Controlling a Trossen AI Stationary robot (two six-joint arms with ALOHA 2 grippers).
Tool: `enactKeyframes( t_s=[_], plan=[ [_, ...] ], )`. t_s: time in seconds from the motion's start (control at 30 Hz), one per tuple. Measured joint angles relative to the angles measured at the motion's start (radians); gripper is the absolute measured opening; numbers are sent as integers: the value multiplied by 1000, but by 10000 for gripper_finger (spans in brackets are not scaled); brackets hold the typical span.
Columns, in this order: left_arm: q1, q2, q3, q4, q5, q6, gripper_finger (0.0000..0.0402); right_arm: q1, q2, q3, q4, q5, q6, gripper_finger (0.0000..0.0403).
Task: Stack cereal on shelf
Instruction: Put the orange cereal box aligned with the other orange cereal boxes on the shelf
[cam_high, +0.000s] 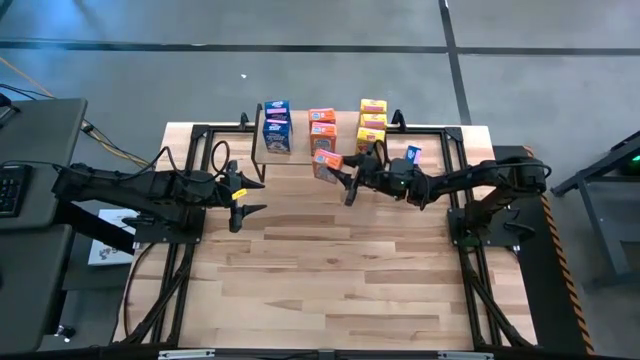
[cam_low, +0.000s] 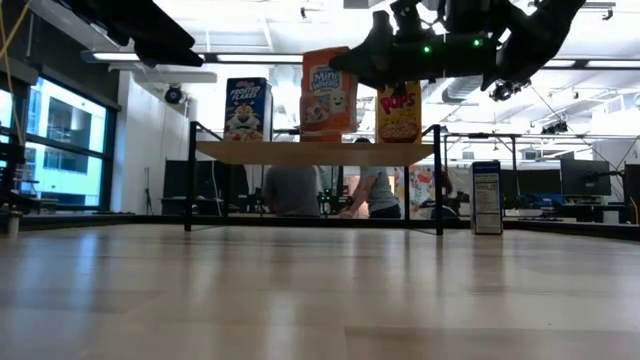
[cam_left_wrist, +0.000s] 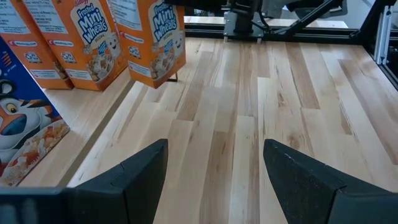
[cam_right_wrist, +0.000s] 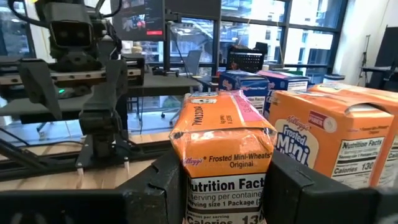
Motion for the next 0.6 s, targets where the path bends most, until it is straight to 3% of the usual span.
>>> enactKeyframes(
  t_s=[0.6],
  plan=[
    [0, 0, 0, 0, 0, 0, 257, -56, 0, 0, -16, -87, -47, 149]
  ],
)
